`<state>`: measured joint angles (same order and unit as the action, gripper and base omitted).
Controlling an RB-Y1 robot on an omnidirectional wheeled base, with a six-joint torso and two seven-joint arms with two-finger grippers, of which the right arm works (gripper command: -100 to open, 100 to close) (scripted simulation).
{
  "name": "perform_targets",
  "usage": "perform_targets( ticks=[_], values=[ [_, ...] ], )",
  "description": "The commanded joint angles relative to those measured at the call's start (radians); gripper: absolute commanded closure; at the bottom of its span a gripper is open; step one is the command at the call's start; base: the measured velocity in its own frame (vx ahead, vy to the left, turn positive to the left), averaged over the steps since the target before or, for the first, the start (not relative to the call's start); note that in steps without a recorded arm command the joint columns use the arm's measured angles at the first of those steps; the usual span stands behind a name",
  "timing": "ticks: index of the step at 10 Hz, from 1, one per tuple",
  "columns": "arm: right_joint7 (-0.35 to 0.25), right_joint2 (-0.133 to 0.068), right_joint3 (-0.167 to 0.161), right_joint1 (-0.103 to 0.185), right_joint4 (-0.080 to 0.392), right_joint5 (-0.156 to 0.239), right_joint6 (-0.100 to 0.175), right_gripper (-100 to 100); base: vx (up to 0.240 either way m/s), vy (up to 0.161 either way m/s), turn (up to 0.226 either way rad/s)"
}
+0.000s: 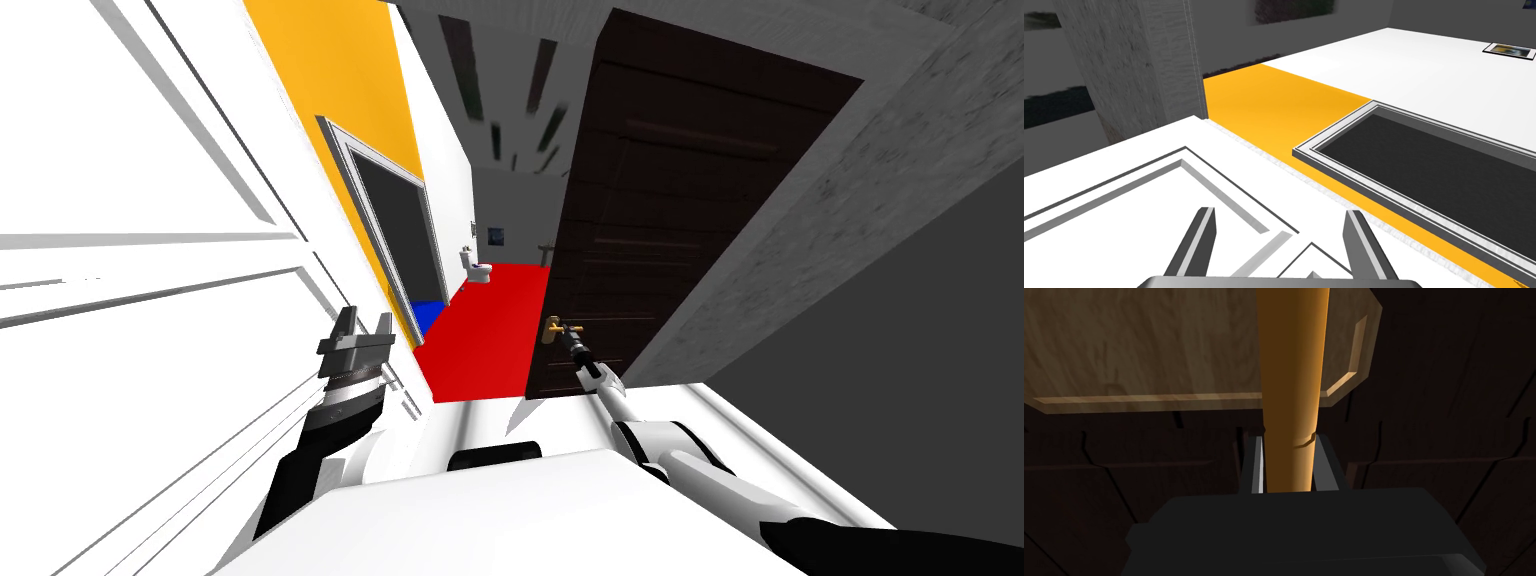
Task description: Pull the door open
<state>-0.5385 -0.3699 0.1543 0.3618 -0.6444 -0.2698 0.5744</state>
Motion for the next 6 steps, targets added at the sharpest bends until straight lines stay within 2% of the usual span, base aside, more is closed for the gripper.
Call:
perform_targets(
  ticks=[1,2,3,6],
  values=[
    [0.000,0.000,0.000,-0.001,0.000,0.000,0.000,100,0.000,0.000,0.000],
    [0.000,0.000,0.000,-0.001,0.000,0.000,0.000,100,0.000,0.000,0.000],
    [-0.019,-0.004,-0.017,-0.002,-0.004,-0.012,0.009,100,-0.081,-0.040,0.053],
    [-0.055,-0.011,-0.046,-0.006,-0.012,-0.033,0.026,100,-0.178,-0.104,0.067]
  ],
)
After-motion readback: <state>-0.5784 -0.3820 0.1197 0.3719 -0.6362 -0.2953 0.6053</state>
